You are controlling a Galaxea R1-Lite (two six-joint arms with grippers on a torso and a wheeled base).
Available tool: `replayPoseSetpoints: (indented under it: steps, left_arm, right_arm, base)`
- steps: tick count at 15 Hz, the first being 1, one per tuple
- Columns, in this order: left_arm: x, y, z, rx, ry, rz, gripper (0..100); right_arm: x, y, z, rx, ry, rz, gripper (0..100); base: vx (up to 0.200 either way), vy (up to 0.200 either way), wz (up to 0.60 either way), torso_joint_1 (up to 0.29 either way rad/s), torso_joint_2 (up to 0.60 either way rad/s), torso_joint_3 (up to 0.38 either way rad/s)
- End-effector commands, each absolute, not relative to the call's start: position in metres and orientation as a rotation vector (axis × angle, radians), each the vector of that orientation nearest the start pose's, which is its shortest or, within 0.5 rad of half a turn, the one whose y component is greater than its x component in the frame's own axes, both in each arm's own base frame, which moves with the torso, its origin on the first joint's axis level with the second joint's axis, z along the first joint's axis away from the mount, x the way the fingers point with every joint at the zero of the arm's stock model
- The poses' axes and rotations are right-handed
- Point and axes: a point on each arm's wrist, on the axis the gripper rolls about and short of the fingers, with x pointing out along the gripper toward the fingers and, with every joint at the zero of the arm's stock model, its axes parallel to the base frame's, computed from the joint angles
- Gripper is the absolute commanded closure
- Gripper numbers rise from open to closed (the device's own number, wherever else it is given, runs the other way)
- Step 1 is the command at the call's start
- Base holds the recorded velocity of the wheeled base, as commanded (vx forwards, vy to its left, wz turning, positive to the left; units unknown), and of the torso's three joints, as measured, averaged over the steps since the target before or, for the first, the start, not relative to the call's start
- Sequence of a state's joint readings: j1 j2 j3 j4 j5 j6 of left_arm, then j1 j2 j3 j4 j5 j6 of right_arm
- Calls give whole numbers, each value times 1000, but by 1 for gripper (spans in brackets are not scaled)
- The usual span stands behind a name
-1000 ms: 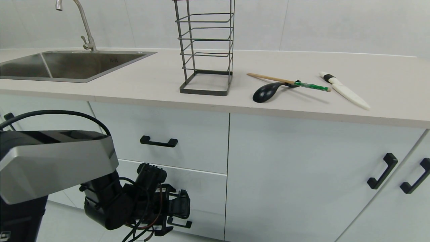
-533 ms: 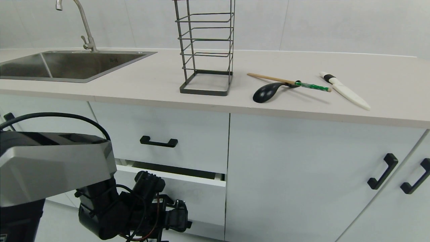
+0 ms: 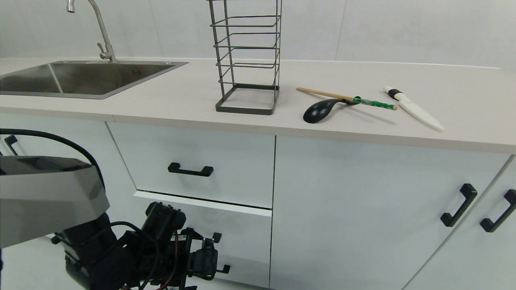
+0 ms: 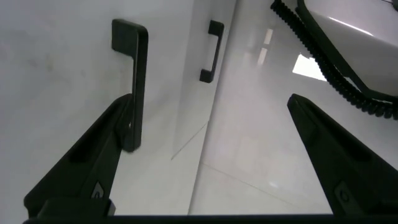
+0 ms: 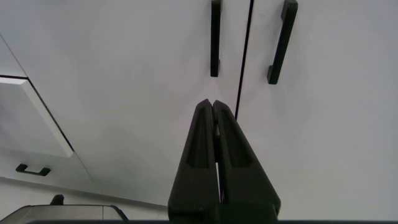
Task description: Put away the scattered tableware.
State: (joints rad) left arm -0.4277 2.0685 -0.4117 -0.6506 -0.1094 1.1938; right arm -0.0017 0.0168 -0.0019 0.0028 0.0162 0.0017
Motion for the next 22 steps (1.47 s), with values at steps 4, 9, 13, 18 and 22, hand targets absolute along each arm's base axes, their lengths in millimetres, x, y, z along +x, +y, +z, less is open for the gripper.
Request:
replayPoseSetpoints:
  steps: [4,9,13,18,22]
  left_arm:
    - [189,-102,64,1186,372,-953,0]
    - [224,-126,93,1078,261,-914,0]
    - [256,-141,65,1078,335,-942,0]
    - [273,-131,45,1079,412,-920,0]
    - [248,-115,37,1089,477,-951,0]
  right_arm:
    - [-22,0,76,2,20,15,100]
    - [-22,0,76,2,20,15,100]
    - [-22,0,76,2,20,15,100]
    - [-22,0,76,2,20,15,100]
    - [-22,0,76,2,18,15,100]
  base:
    - [0,0,0,0,0,0]
    - [0,0,0,0,0,0]
    - [0,0,0,0,0,0]
    - [0,0,0,0,0,0]
    - [0,0,0,0,0,0]
